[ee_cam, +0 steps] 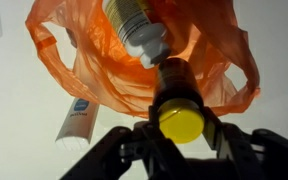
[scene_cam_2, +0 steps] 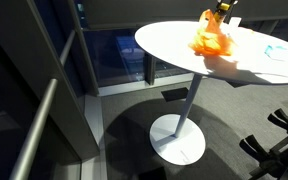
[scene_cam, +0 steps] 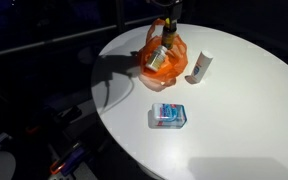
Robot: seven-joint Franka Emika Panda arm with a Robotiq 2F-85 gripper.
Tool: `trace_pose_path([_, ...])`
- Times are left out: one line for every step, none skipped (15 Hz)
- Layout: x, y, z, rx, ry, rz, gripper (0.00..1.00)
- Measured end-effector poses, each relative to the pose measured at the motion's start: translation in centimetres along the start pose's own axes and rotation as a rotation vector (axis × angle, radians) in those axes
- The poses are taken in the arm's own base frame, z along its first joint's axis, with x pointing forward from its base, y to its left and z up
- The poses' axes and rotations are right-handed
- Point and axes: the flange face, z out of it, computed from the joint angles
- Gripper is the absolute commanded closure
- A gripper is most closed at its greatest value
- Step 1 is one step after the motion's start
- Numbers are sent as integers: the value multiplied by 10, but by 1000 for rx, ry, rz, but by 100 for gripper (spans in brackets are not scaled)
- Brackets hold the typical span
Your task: Pick up the brown medicine bottle with a yellow lid and put it in the orange plastic bag
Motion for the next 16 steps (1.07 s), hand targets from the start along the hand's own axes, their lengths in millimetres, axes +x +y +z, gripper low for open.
trace_pose_path([-1, -1, 6, -7, -6, -1, 80])
trace_pose_path([-3, -2, 11, -15, -11, -3, 80])
trace_pose_path([-4, -2, 16, -26, -14, -4, 80])
trace_pose_path([-6, -4, 21, -37, -16, -8, 80])
trace_pose_path([-7, -5, 26, -51, -18, -11, 80])
trace_pose_path([-9, -6, 31, -65, -19, -16, 80])
trace_pose_path([-11, -7, 36, -82, -23, -20, 80])
trace_pose_path([-13, -8, 41, -99, -27, -25, 80])
trace_pose_path([-14, -9, 45, -118, -32, -29, 80])
trace_pose_path([-15, -10, 49, -135, -39, -32, 80])
trace_pose_path([-16, -11, 53, -152, -45, -37, 80])
trace_pose_path([-16, -12, 55, -167, -53, -43, 74])
trace_pose_path([-17, -13, 58, -181, -63, -48, 30])
trace_pose_path([-17, -13, 59, -192, -73, -50, 28])
trace_pose_path([-16, -13, 59, -200, -81, -49, 23])
trace_pose_path([-15, -13, 58, -206, -86, -47, 14])
